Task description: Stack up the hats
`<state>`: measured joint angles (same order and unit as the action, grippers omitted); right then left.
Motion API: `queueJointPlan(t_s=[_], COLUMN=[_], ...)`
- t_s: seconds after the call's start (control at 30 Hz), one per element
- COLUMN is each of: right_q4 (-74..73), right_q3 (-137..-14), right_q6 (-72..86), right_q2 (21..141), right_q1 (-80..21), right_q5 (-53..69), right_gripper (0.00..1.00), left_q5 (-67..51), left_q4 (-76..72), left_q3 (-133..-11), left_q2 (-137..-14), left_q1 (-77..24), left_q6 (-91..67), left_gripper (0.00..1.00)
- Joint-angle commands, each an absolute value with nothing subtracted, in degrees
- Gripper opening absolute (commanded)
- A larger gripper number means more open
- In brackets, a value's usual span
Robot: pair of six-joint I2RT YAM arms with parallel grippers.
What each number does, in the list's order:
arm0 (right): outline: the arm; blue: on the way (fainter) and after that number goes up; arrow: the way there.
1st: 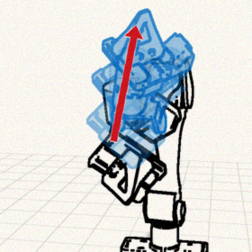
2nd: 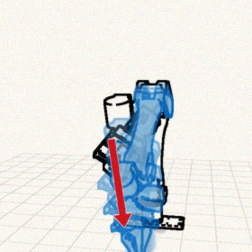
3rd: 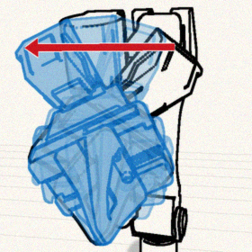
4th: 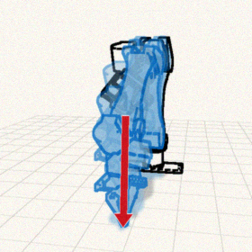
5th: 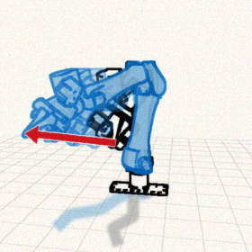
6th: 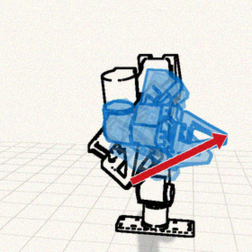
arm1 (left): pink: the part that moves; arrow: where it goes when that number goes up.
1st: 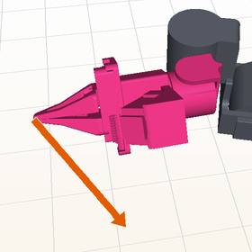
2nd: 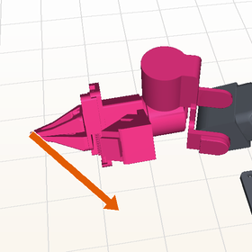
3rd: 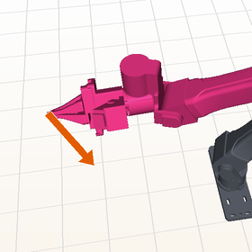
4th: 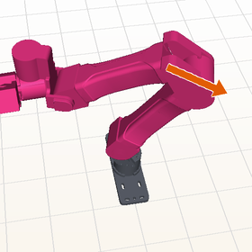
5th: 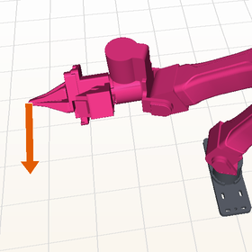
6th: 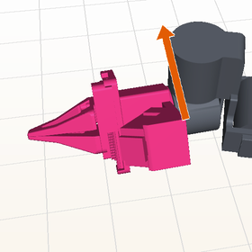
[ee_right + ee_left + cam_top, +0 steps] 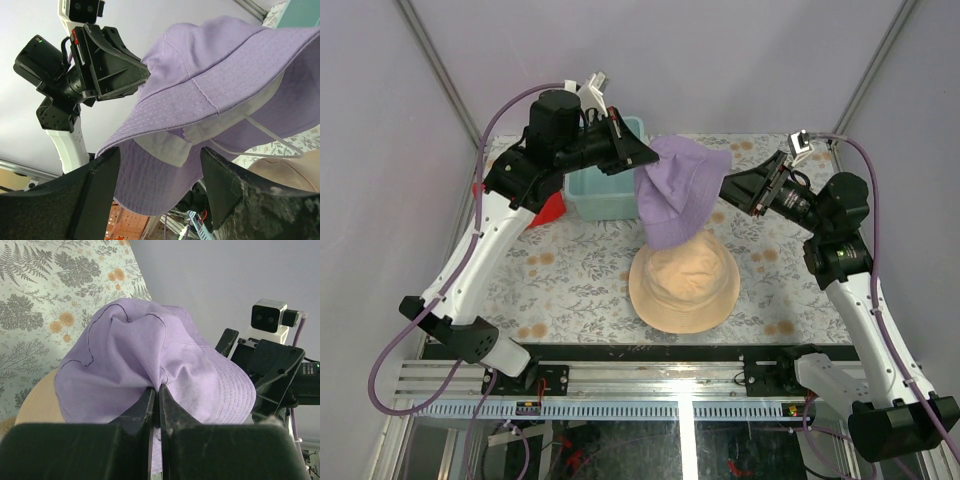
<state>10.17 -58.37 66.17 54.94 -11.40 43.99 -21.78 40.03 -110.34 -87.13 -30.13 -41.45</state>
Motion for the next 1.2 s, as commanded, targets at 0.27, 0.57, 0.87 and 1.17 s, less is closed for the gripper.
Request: queueJointPlan(t_s=[0.27, 0.57, 0.87, 1.17], right_q4=[4.28, 2.4, -7.49, -18.89], right_q3=[-52.07, -46.1, -44.93, -43.42], right_q6=[64.51, 63.6, 57.95, 52.21], right_q2=[47.24, 44.73, 41.71, 36.54], right_q1=[-13.11, -14.14, -14.24, -14.18], right_q5=[45.35, 45.58, 44.91, 41.37], right_gripper=[0.72, 0.72, 0.72, 0.72], left_q5=[-17.43, -12.92, -12.31, -14.7], left_q4=[47.06, 51.51, 51.94, 47.9], left_q3=[-110.34, -110.35, -101.02, -95.93], left_q2=[-83.35, -82.85, -79.82, -81.34], left_q1=[-34.14, -37.32, -39.19, -46.94], left_q6=[-35.72, -32.6, -31.46, -32.84], left_gripper=[0.0, 0.0, 0.0, 0.0])
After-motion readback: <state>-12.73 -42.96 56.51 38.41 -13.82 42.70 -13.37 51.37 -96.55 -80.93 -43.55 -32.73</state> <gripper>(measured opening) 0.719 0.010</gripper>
